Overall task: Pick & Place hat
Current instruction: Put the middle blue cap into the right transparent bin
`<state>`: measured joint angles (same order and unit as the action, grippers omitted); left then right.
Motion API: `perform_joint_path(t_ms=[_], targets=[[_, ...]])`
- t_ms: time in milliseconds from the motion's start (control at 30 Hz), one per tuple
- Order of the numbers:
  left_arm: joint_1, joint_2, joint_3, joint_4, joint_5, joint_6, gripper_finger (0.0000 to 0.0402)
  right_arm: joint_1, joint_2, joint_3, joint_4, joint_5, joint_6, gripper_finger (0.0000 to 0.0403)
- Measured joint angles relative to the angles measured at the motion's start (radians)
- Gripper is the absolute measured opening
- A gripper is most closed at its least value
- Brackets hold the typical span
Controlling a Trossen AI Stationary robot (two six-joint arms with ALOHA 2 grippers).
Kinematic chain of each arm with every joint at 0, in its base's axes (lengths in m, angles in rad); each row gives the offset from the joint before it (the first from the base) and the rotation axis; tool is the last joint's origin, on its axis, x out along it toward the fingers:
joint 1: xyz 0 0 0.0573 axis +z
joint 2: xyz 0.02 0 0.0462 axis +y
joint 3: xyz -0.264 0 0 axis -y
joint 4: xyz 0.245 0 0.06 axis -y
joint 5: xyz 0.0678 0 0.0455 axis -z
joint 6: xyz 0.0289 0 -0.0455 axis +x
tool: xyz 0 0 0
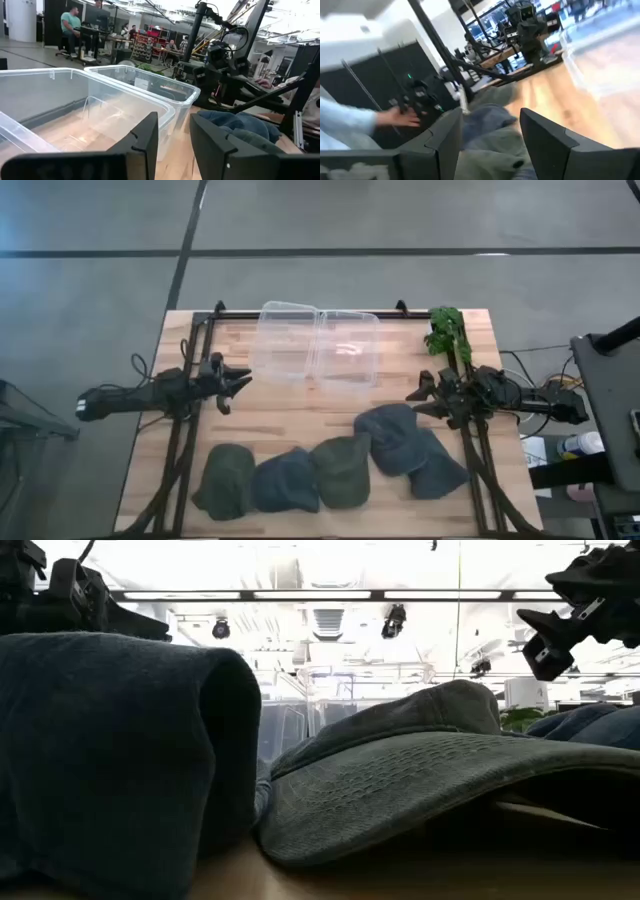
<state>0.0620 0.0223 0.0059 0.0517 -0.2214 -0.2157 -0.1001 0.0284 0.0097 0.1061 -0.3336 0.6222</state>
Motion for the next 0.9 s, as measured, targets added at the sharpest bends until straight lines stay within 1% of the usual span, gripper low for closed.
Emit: perform_joint_path(t_ms=[67,133,200,333,433,567,833,900], targets=[[0.0,0.0,0.0,0.001,-0.001,0.018,0.0106,0.0,0.0,0.0,0.016,0.001,0.13,0.0194],[0.001,0.0,0.0,0.017,-0.015,0.018,0.0106,0.0,0.0,0.0,0.032,0.001,0.22,0.0194],[0.001,0.0,0.0,0.059,-0.017,-0.06,0.0106,0.0,0.0,0.0,0.043,0.001,0.26,0.0194],[0.002,0.0,0.0,0.081,-0.015,-0.229,0.0106,0.0,0.0,0.0,0.057,0.024,0.261,0.0194],[0.002,0.0,0.0,0.083,-0.014,-0.307,0.0106,0.0,0.0,0.0,0.055,0.024,0.258,0.0194],[0.002,0.0,0.0,0.085,-0.014,-0.356,0.0106,0.0,0.0,0.0,0.056,0.024,0.238,0.0194],[0.002,0.0,0.0,0.086,-0.012,-0.36,0.0106,0.0,0.0,0.0,0.055,0.024,0.236,0.0194],[0.001,0.0,0.0,0.096,-0.012,-0.391,0.0106,0.0,0.0,0.0,0.056,0.023,0.243,0.0194]])
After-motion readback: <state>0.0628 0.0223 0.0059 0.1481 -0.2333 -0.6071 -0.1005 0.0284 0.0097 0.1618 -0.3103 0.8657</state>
